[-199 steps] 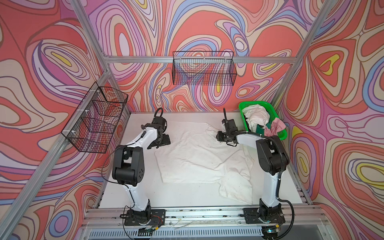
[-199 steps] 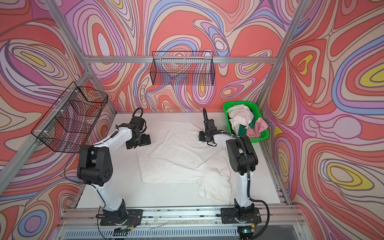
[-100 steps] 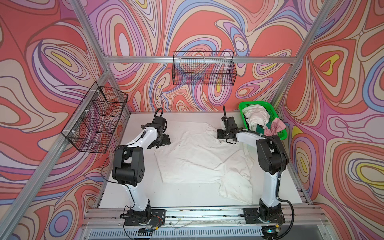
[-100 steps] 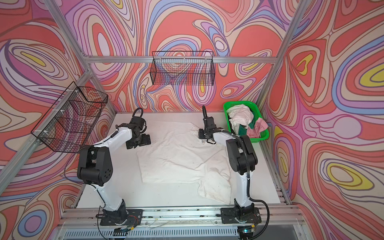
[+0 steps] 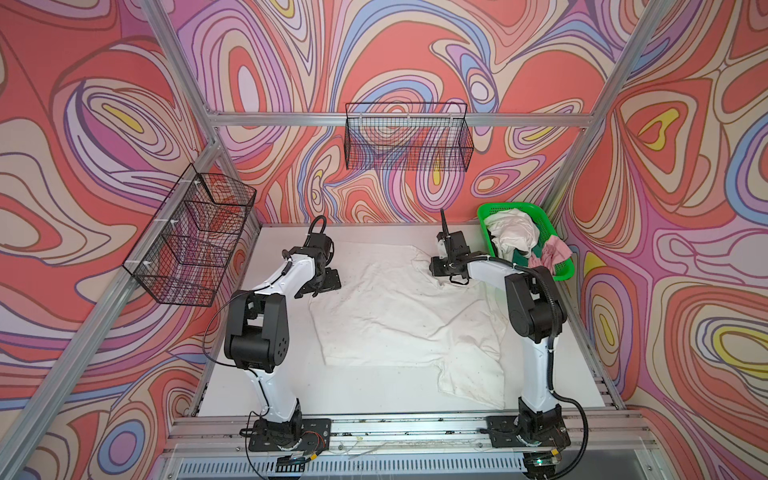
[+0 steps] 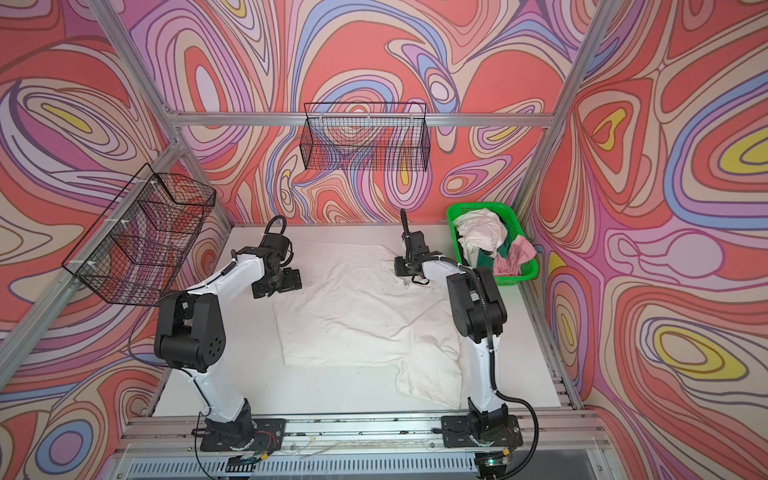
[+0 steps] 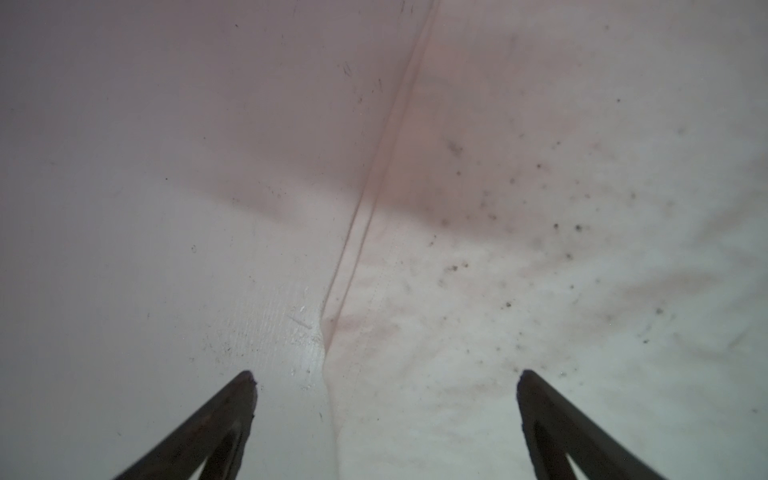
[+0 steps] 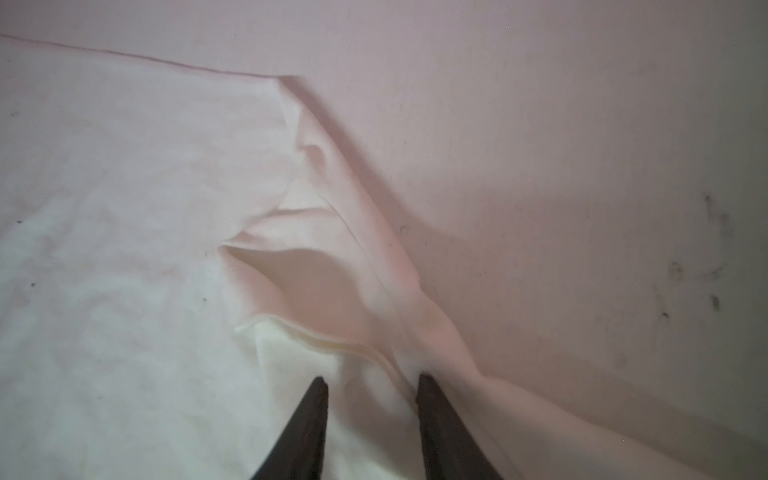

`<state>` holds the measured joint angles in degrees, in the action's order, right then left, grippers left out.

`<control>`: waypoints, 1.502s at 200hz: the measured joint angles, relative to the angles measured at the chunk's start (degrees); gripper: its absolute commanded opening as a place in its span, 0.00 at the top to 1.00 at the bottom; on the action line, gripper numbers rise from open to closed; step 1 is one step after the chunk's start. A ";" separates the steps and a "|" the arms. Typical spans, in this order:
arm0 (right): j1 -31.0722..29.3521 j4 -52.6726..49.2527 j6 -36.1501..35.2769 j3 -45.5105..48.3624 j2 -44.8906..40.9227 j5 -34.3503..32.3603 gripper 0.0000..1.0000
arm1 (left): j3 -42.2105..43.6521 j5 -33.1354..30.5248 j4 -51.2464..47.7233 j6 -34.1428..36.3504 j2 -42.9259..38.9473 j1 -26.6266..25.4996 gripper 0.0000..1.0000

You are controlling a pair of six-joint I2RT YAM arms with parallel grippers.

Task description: Fold and stack the t-shirts

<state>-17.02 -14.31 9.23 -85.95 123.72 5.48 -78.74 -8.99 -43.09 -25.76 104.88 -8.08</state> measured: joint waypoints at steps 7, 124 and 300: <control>0.00 0.00 -0.31 -0.04 0.44 0.00 0.62 | 0.00 -0.02 0.00 0.00 0.00 0.00 0.00; 0.04 1.49 -2.73 -2.34 2.71 0.37 1.00 | 0.00 -0.02 0.02 0.02 0.00 0.20 0.00; -0.72 -2.91 2.40 -3.08 -2.89 -4.09 0.59 | 0.00 -0.04 0.00 0.02 0.00 0.31 0.00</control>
<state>-17.74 -17.21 11.64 -89.03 120.84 1.39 -78.74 -9.04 -43.09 -25.74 104.88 -7.77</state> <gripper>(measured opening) 0.402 0.998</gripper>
